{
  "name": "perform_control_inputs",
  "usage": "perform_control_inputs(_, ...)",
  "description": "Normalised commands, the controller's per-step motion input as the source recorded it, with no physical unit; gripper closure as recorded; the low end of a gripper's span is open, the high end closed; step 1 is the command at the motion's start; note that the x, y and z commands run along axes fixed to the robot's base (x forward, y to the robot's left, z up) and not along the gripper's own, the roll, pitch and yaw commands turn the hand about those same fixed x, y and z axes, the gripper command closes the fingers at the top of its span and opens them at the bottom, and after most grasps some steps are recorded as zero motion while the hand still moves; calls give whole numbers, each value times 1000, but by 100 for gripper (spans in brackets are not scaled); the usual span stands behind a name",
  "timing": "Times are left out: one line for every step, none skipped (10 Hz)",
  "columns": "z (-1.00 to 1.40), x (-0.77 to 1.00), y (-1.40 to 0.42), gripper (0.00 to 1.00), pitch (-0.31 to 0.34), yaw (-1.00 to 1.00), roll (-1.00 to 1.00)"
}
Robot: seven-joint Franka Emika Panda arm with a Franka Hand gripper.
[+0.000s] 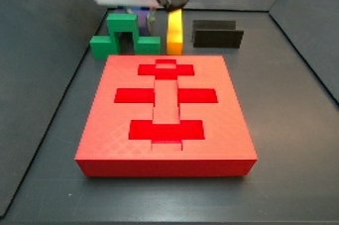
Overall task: Pick up the purple object. Move up. Place the purple object on the fixture. Regrasp the purple object. Move to above the board. Insert the purple object.
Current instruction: Move up, then place the purple object on the fixture.
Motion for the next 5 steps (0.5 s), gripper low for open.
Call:
perform_control_inputs(498,-93,-42,100,24,38,14)
perform_control_inputs(304,-63,-25,100,3,29,33)
perform_control_inputs(0,-46,20,100,-9,0,0)
perform_control_inputs(0,0,0,100,0,0,31)
perform_control_inputs(-9,0,0,100,29,6,114)
